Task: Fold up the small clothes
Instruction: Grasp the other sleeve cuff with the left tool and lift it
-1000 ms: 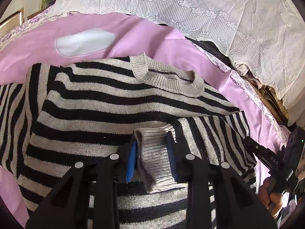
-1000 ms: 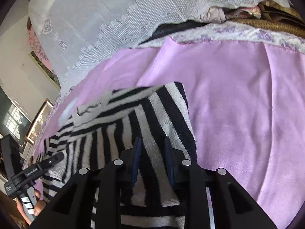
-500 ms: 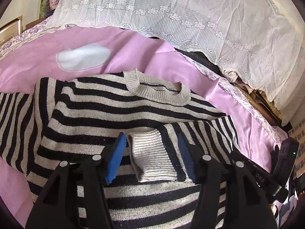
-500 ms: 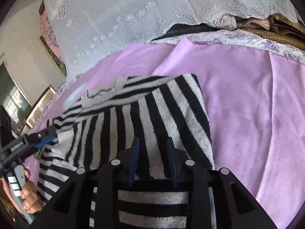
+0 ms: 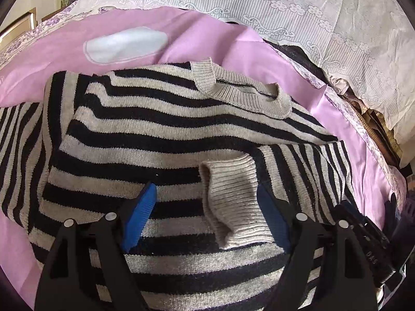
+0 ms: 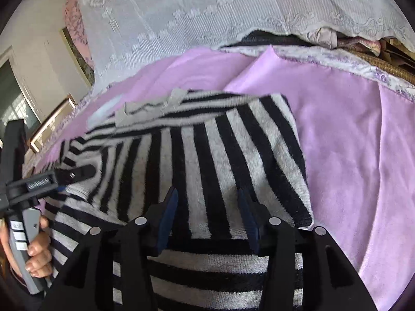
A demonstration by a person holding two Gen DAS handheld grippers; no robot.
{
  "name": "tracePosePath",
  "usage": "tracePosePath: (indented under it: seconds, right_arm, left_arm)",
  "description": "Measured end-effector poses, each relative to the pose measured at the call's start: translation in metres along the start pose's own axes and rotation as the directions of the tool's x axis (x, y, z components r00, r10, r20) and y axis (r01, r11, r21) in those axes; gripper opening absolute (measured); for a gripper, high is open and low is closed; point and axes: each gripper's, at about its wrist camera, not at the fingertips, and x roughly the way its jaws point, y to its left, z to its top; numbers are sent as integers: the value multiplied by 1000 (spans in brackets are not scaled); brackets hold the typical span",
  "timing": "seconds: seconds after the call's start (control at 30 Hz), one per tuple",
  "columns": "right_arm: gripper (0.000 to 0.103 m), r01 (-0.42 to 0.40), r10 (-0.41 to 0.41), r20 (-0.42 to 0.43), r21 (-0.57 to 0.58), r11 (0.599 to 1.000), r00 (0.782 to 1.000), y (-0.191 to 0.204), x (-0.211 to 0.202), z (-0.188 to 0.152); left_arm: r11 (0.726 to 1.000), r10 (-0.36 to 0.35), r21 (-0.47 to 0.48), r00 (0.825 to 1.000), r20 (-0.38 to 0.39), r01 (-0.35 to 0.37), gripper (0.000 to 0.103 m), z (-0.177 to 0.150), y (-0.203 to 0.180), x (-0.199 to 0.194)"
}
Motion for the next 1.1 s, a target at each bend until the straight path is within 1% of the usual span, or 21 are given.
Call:
tracePosePath:
  seconds: [0.07, 0.13, 0.17, 0.23, 0.27, 0.33, 0.4, 0.43, 0.5, 0.57, 0.6, 0.63, 0.67, 0.7, 0.73, 0.77, 0.8, 0.87, 0.93, 1.03, 1.1]
  right_arm:
    - [53, -15, 15, 7, 2, 1000, 1000, 0, 0, -1]
    - [58, -31, 31, 12, -3, 1000, 999, 1, 0, -2]
    - [63, -44, 44, 13, -5, 999, 999, 1, 0, -2]
    - [66, -71, 71, 17, -2, 997, 997, 0, -1, -2]
    - [66, -79, 79, 19, 3, 997, 997, -1, -2, -3]
    - [66, -91, 90, 21, 13, 996, 996, -2, -2, -3]
    - [66, -93, 93, 22, 14, 996, 995, -3, -2, -3]
    - [66, -92, 92, 22, 13, 996, 996, -3, -3, -3]
    - [67, -93, 92, 22, 13, 996, 995, -3, -3, -2]
    - [67, -98, 97, 27, 16, 995, 995, -3, -4, -3]
    - [67, -102, 102, 35, 19, 995, 994, -4, -5, -3]
    - [67, -101, 99, 47, 24, 995, 994, -4, -8, -3]
    - [67, -79, 77, 66, 30, 996, 995, -3, -13, -4]
    - [68, -41, 38, 93, 35, 999, 995, 0, -22, -4]
    - [71, -23, 17, 121, 45, 999, 992, 5, -32, -4]
    - [74, -47, 38, 143, 61, 997, 989, 11, -42, -5]
    - [75, -97, 85, 151, 77, 992, 985, 21, -50, -7]
    - [79, -199, 188, 128, 83, 976, 974, 48, -59, -12]
    - [81, -247, 242, 107, 39, 968, 964, 85, -61, -21]
    - [82, -251, 256, 105, -61, 966, 961, 138, -52, -35]
    - [82, -226, 234, 87, -93, 970, 968, 166, -37, -38]
  left_arm:
    - [1000, 13, 10, 1000, 0, -13, 77, -1, -3, -1]
    - [1000, 9, -5, 1000, 14, -9, 77, 0, 0, -12]
    - [1000, -12, -22, 999, 39, 13, 77, 0, 6, -23]
    - [997, -55, -53, 993, 106, 61, 79, 0, 22, -52]
    - [995, -57, -71, 988, 145, 67, 85, -2, 35, -68]
    - [991, -19, -122, 973, 229, 48, 92, -9, 69, -97]
    - [980, 31, -198, 958, 284, 27, 93, -20, 115, -120]
    - [970, 52, -243, 955, 290, 21, 93, -26, 141, -126]
    - [935, 97, -356, 954, 284, 11, 93, -38, 196, -134]
    - [872, 151, -490, 953, 263, -3, 92, -51, 247, -135]
    - [835, 156, -550, 954, 258, 12, 92, -55, 270, -136]
    - [801, 140, -596, 955, 260, 45, 92, -58, 289, -136]
    - [771, 115, -631, 958, 264, 82, 92, -58, 306, -134]
    - [751, 97, -652, 959, 267, 105, 92, -57, 318, -131]
    - [740, 90, -663, 961, 263, 112, 92, -54, 327, -128]
    - [742, 86, -662, 963, 254, 109, 92, -49, 331, -125]
    - [753, 91, -652, 966, 243, 93, 92, -42, 334, -122]
    - [775, 112, -630, 968, 223, 55, 92, -29, 336, -116]
    - [794, 119, -607, 970, 213, 36, 93, -20, 339, -111]
    - [796, 98, -602, 968, 231, 63, 92, -13, 348, -106]
    - [795, 87, -601, 966, 244, 80, 89, -12, 353, -106]
